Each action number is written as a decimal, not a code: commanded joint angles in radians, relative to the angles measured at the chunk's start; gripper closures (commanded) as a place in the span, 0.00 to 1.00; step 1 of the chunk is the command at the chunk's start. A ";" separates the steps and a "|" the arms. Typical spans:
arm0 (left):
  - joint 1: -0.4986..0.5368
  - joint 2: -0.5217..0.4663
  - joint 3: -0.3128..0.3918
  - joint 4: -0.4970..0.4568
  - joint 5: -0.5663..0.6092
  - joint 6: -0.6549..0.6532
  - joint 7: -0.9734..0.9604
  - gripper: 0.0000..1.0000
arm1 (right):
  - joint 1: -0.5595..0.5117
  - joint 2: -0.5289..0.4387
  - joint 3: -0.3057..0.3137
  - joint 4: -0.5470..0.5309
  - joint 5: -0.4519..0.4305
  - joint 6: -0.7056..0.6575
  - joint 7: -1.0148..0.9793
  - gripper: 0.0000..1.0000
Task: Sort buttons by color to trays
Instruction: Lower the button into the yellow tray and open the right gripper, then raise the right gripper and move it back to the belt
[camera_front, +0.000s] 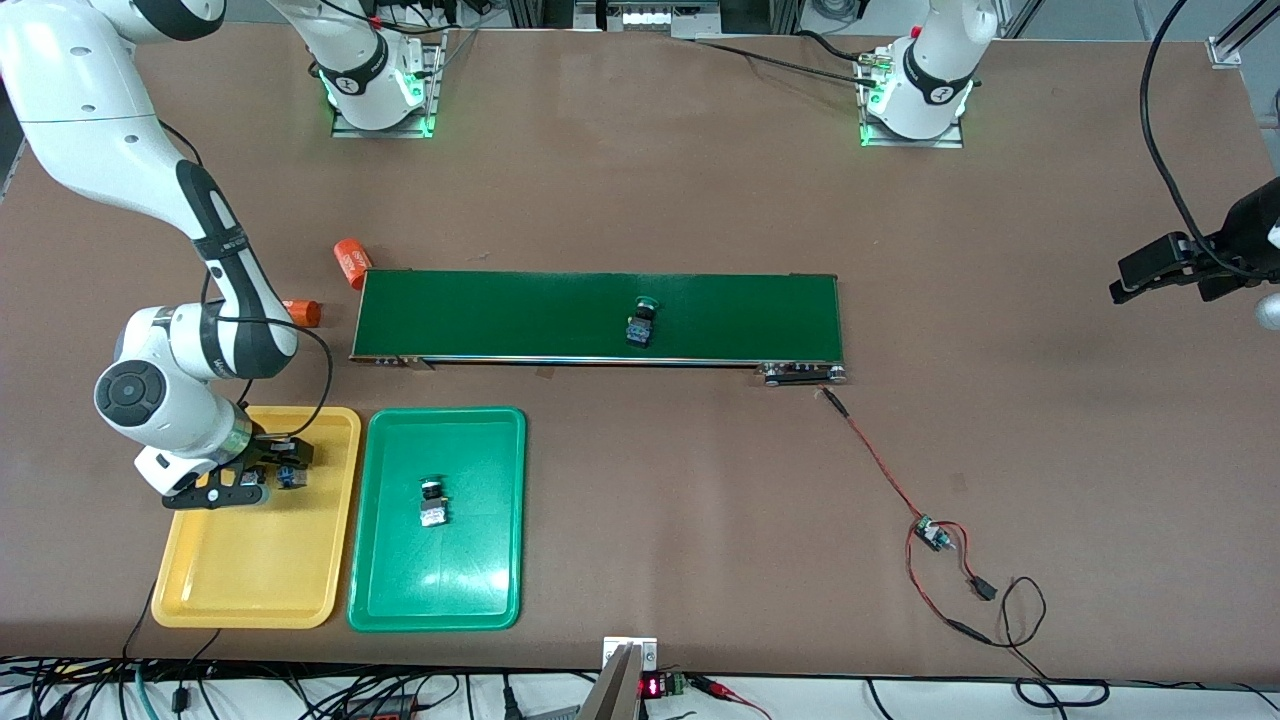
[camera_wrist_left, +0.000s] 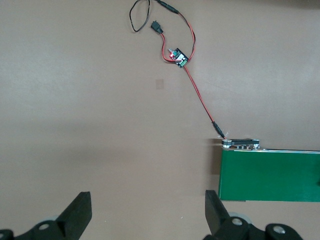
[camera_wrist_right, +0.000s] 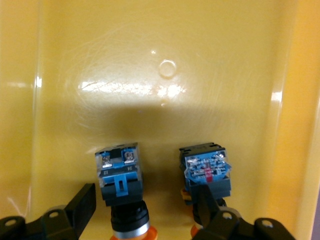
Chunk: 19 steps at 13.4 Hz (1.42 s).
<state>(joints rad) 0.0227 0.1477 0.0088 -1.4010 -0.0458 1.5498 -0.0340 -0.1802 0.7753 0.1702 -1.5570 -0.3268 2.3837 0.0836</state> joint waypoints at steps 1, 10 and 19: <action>0.005 -0.027 -0.001 -0.020 -0.017 0.012 0.020 0.00 | 0.001 -0.017 0.015 0.017 -0.002 -0.067 0.005 0.09; 0.003 -0.039 -0.006 -0.018 -0.025 -0.050 0.006 0.00 | 0.036 -0.192 0.065 0.064 0.109 -0.449 0.053 0.07; 0.005 -0.040 -0.001 -0.023 -0.011 -0.010 0.003 0.00 | 0.168 -0.338 0.063 0.060 0.330 -0.689 0.338 0.06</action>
<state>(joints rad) 0.0239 0.1284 0.0059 -1.4017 -0.0472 1.5269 -0.0346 -0.0374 0.4623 0.2366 -1.4826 -0.0482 1.7260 0.3541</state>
